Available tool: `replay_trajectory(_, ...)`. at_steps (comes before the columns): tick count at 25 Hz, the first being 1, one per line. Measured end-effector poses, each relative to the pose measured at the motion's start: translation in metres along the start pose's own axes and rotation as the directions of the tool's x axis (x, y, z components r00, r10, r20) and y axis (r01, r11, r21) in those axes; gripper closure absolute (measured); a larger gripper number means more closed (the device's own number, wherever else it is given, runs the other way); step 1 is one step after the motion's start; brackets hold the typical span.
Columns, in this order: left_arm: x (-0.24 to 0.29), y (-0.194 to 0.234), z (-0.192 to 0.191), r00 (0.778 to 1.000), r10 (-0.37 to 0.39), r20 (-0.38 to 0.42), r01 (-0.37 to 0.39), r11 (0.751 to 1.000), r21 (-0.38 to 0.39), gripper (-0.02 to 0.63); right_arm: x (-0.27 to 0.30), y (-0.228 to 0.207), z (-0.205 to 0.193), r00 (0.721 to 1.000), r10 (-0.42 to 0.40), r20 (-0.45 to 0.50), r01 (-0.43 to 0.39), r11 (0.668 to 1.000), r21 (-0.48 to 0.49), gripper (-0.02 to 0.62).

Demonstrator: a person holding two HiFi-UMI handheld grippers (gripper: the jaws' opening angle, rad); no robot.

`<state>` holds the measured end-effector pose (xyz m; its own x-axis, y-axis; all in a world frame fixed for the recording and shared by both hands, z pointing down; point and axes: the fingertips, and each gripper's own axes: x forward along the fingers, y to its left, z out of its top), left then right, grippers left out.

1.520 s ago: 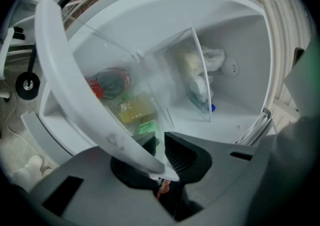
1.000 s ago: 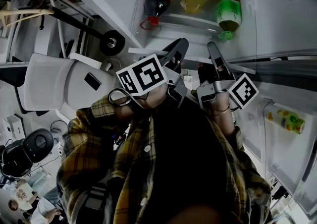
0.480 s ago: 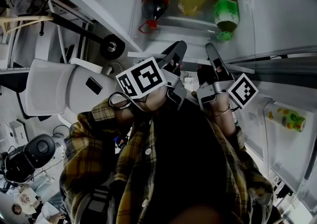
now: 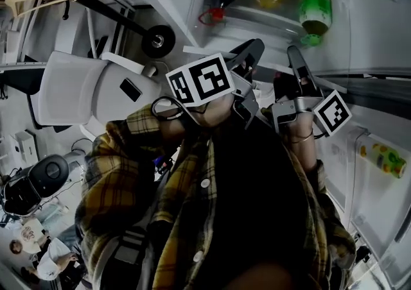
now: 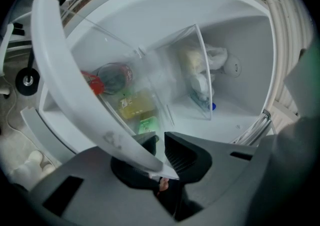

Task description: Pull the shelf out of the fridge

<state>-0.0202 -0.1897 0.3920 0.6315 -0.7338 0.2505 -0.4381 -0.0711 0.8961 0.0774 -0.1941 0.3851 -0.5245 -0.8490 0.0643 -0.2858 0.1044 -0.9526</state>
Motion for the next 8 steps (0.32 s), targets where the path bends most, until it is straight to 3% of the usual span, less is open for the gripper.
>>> replay_trajectory(8,0.0037,-0.0019,0.0029,0.999,-0.032,-0.014,0.032,0.999,0.000,0.540,0.0028,-0.0007,0.0016,1.000,0.001,0.008,0.000,1.000,-0.014,0.543)
